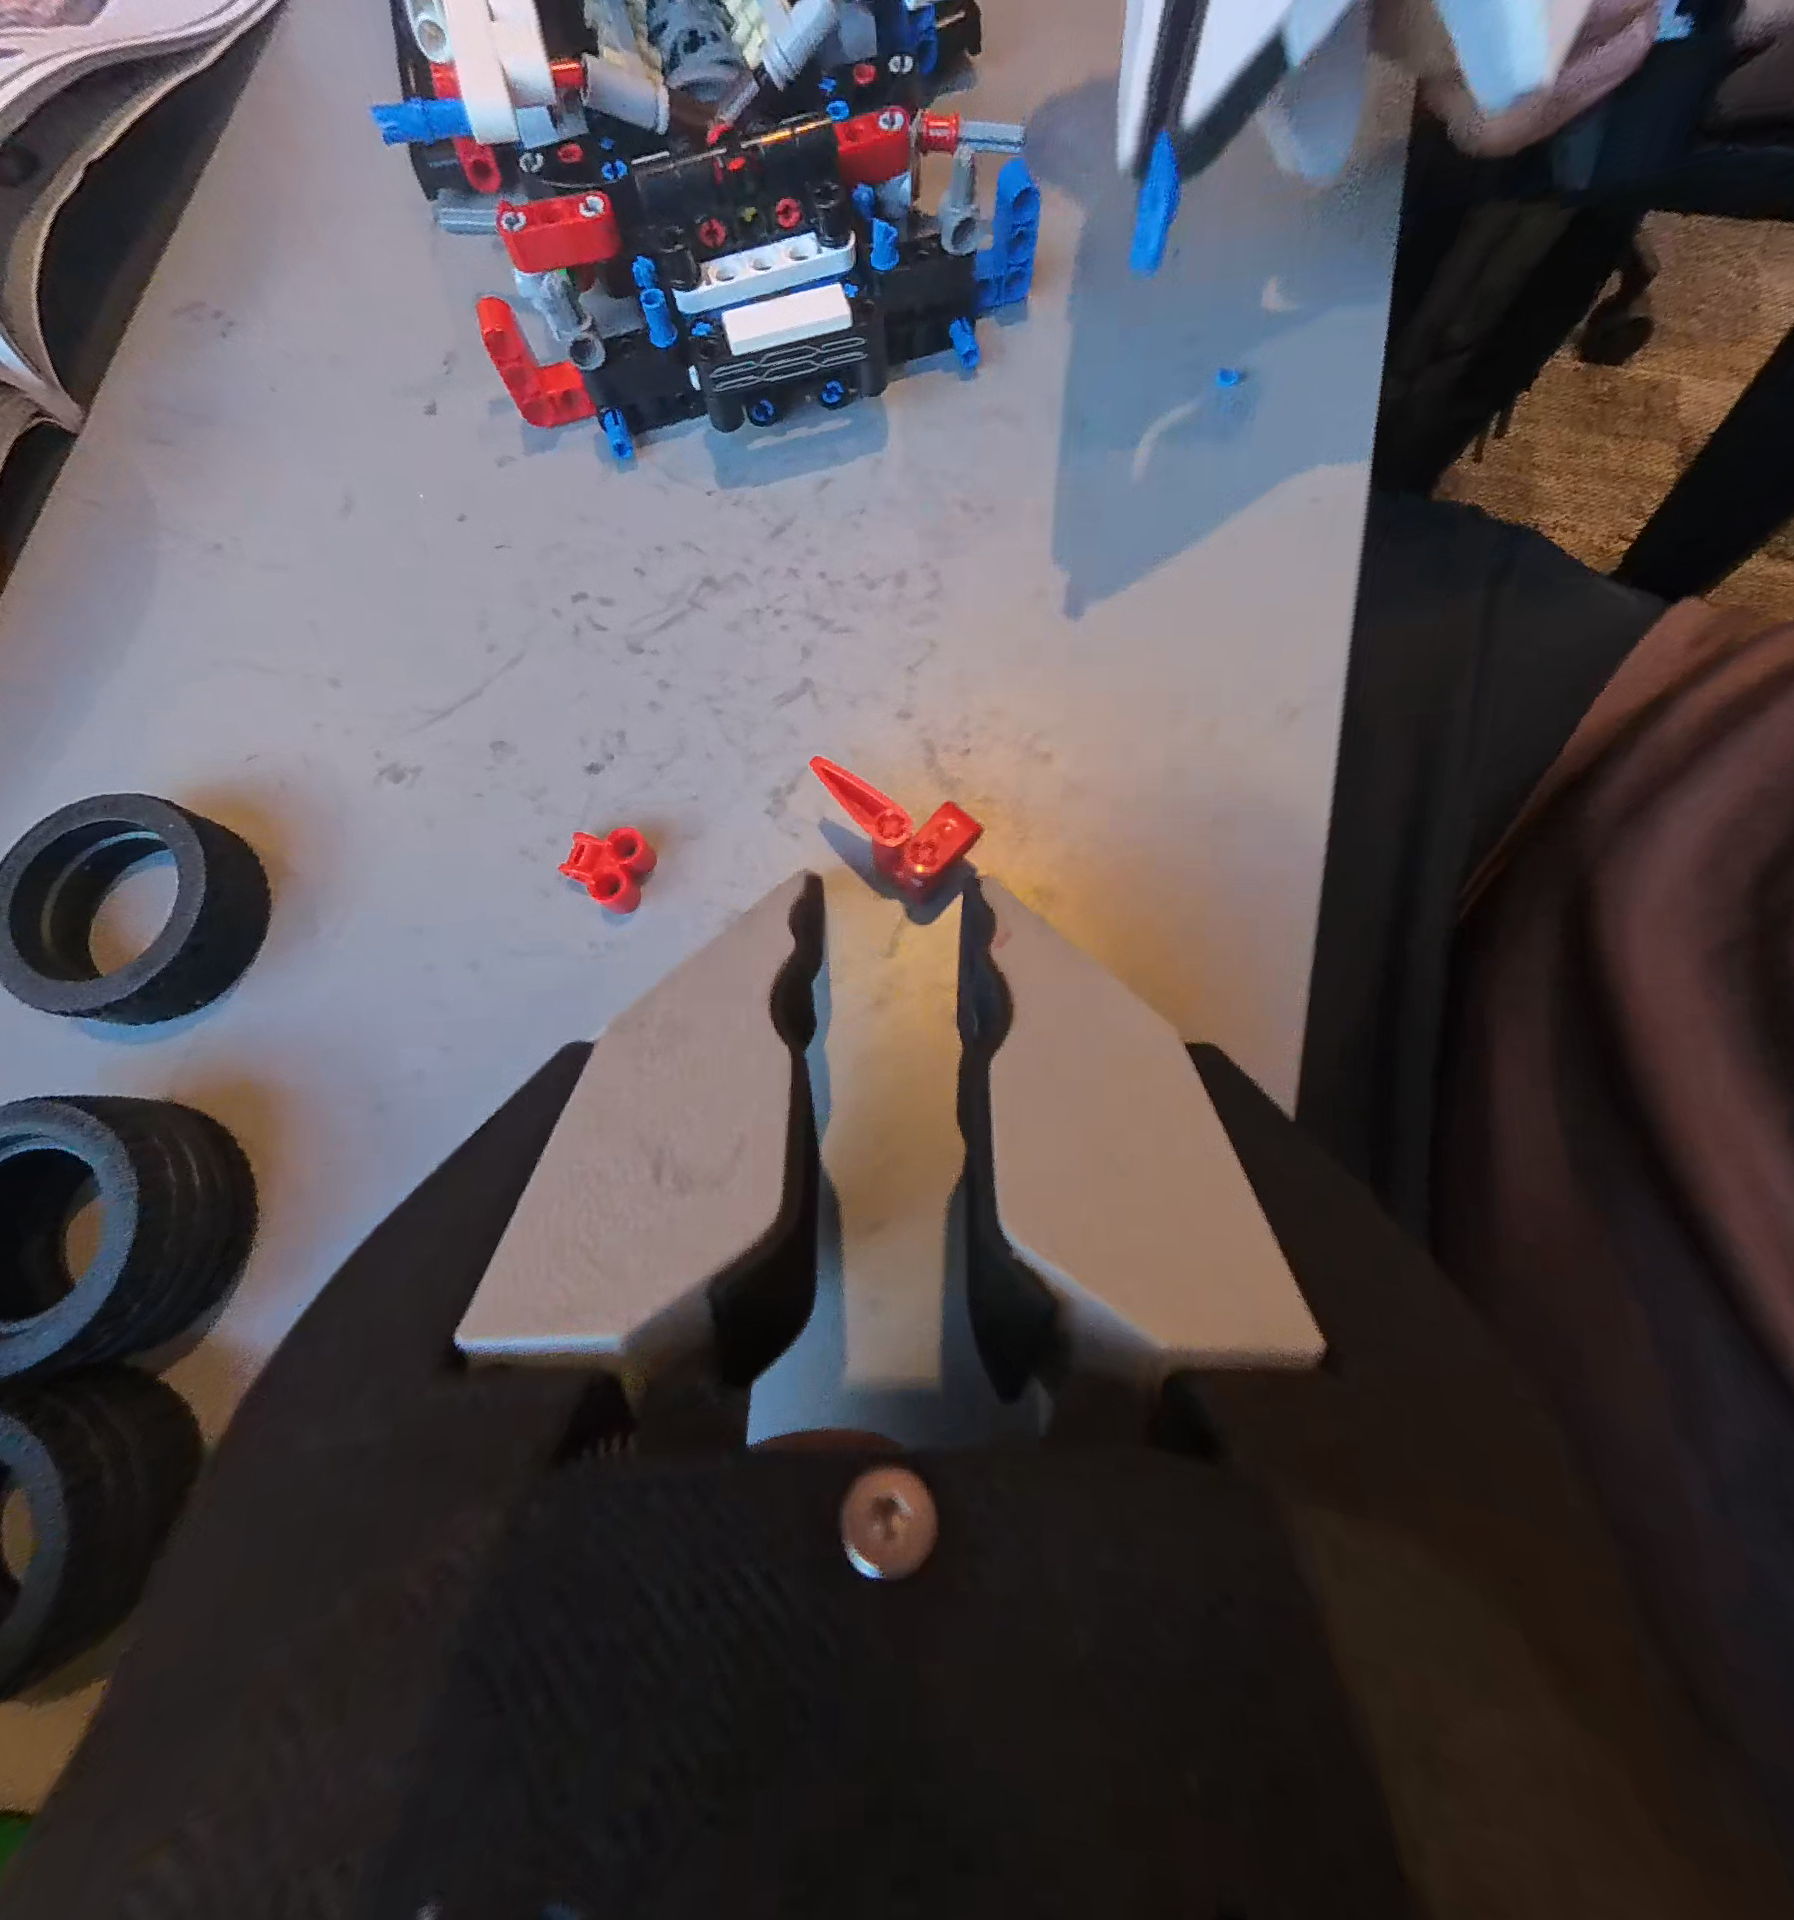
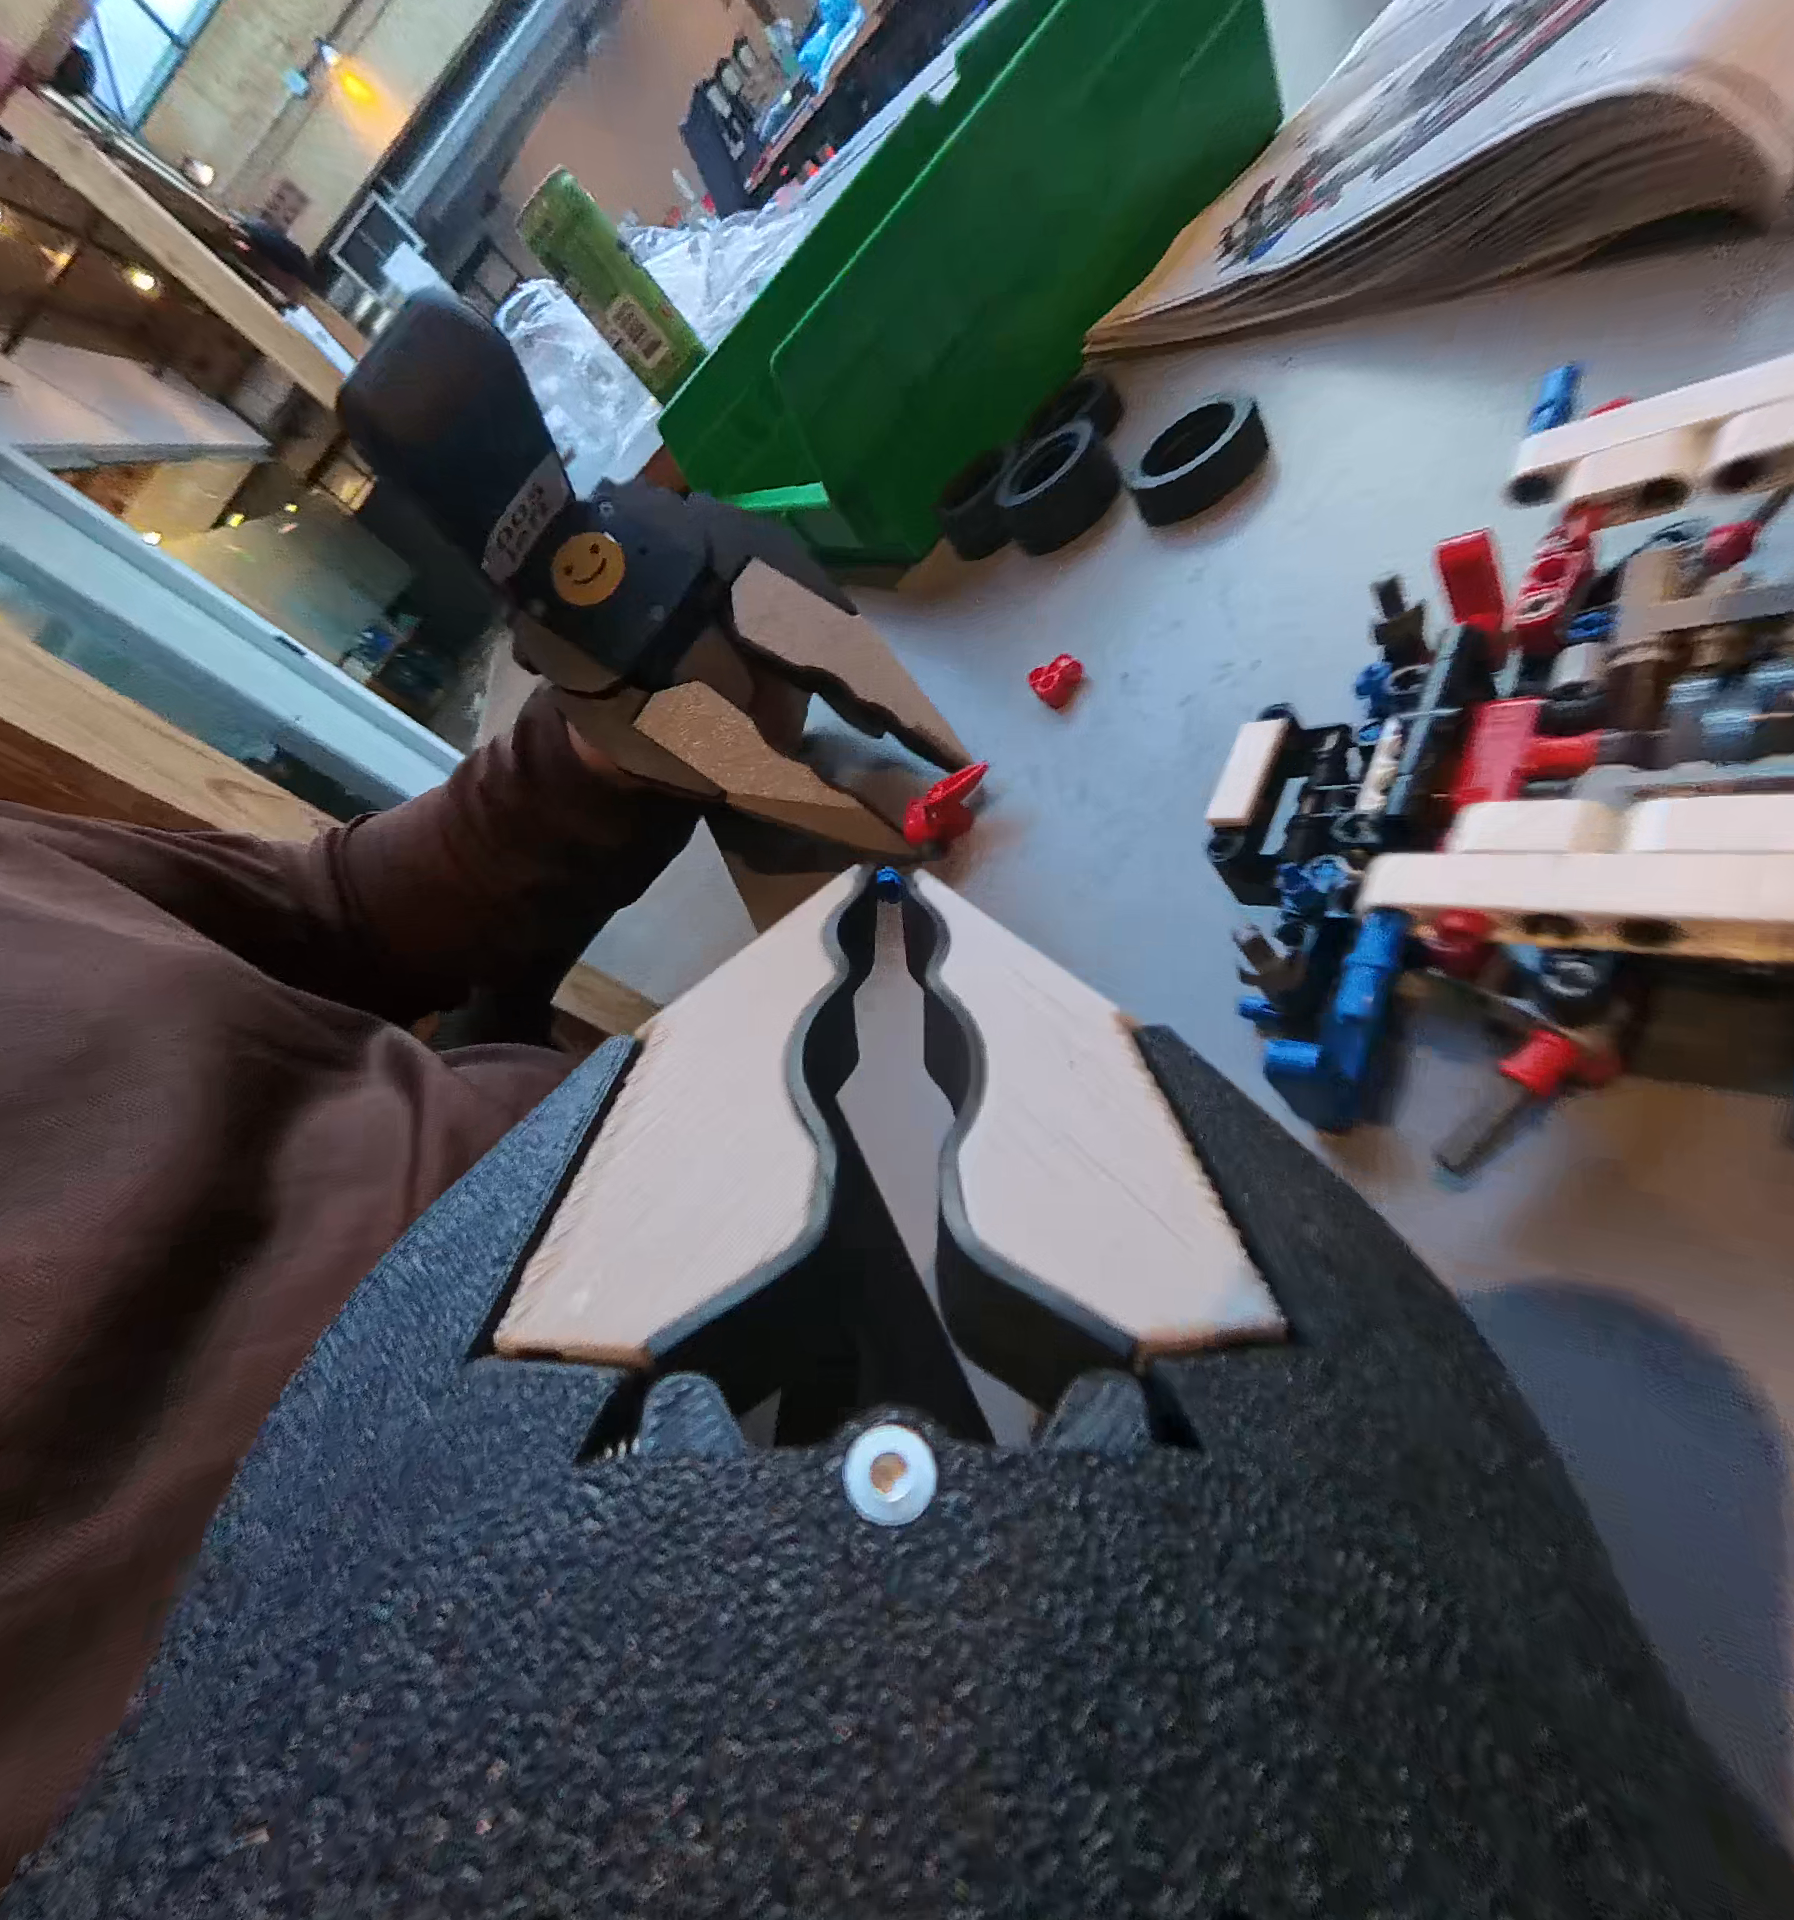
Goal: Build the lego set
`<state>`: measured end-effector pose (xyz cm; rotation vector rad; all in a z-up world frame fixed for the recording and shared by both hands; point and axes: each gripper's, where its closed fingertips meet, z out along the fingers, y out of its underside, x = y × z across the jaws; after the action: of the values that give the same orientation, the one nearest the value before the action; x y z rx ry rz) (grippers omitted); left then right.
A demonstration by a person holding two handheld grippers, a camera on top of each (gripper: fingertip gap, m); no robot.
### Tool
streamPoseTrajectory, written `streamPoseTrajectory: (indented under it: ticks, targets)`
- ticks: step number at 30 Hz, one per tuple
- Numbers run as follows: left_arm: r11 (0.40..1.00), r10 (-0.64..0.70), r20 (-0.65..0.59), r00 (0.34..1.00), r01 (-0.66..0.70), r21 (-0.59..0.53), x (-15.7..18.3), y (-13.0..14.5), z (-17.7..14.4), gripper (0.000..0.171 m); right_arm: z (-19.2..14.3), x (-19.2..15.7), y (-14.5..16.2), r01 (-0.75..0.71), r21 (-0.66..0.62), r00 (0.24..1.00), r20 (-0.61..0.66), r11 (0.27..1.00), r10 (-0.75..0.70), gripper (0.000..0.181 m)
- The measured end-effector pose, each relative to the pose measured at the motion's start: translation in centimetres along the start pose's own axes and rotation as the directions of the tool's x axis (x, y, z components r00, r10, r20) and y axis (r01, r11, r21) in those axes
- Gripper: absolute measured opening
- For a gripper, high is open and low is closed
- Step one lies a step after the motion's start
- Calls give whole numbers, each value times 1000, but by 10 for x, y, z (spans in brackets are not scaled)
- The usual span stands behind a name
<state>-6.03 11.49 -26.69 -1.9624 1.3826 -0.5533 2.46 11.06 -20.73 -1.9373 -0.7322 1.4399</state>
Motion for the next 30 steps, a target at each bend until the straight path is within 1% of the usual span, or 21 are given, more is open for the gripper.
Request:
streamPoseTrajectory:
  ticks: [2,5,9,11,14,19,22,24,27,30]
  targets:
    - [1000,-10,4,1000,10,-1,-2,0,-1,29,13,-2,5,-22,-26,1000,16,999,23,4]
    - [997,-77,5,997,77,-6,-1,0,1,36,26,-4,11,-14,-60,1000,26,998,16,4]
    - [986,-165,26,986,165,6,3,-6,5,38,32,0,11,-11,-56,1000,1,998,11,4]
    - [982,-187,53,981,187,8,0,-6,6,33,34,3,9,-14,-44,1000,-13,999,14,4]
    - [985,-173,104,979,174,1,-4,-5,6,18,36,4,8,-18,-40,1000,-25,999,17,4]
    - [995,-98,66,993,98,-4,7,-6,7,17,47,0,12,-25,-66,999,-24,997,24,4]
    - [1000,-19,5,1000,19,-6,15,-7,7,17,54,-2,15,-35,-80,999,-26,996,33,4]
    - [1000,3,-15,1000,-3,-8,16,-7,7,17,58,-2,19,-52,-99,998,-30,994,49,4]
    - [998,-52,-53,997,51,-25,19,-6,6,22,60,1,25,-61,-133,997,-58,989,53,4]
    - [996,-93,-30,995,93,-19,19,-6,6,28,61,1,27,-56,-141,997,-68,988,47,4]
